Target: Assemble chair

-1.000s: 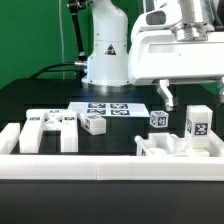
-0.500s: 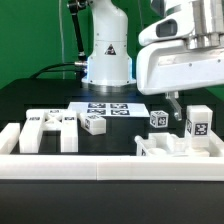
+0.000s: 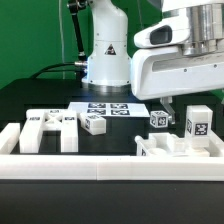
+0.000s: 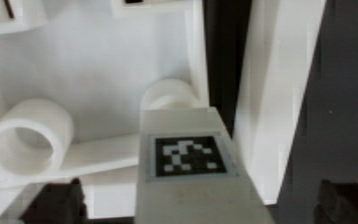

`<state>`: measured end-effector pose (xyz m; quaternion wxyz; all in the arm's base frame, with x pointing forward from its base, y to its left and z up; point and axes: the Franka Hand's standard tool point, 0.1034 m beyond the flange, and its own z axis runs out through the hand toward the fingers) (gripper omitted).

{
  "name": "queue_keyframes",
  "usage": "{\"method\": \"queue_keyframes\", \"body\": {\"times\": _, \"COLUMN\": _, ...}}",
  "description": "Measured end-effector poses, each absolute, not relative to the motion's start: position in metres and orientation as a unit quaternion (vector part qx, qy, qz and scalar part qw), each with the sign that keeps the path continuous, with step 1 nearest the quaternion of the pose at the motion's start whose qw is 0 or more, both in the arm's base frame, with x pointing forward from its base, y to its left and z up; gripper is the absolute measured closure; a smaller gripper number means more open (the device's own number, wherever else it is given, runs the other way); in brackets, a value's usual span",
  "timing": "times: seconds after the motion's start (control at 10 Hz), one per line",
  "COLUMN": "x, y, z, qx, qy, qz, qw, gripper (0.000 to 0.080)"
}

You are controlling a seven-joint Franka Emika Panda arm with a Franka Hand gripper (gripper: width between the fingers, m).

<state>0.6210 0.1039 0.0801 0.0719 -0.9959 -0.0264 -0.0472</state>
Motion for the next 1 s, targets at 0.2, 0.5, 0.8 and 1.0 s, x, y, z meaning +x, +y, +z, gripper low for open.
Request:
{"method": "queue_keyframes", "body": {"times": 0.2, "x": 0.6204, "y": 0.1004, "z": 0.0783, "qx": -0.996, "qy": -0.024, "qz": -0.05, "qw": 0.07, "gripper": 0.015}}
{"method": "queue_keyframes", "body": {"times": 0.5, "x": 0.6258, "y": 0.1027, "z": 0.0837, "qx": -0.996, "qy": -0.032, "qz": -0.051, "qw": 0.07, "gripper": 0.0273}}
{"method": "queue_keyframes", "body": {"times": 0.8, "x": 0.6278, "y": 0.1024, "z": 0.0849, "qx": -0.995, "qy": -0.036, "qz": -0.054, "qw": 0.07, "gripper": 0.051}}
{"method": "queue_keyframes", "body": {"times": 1.0, "x": 0.6278, "y": 0.1025, "z": 0.0849, "qx": -0.996, "qy": -0.021, "qz": -0.053, "qw": 0.071, "gripper": 0.0509}}
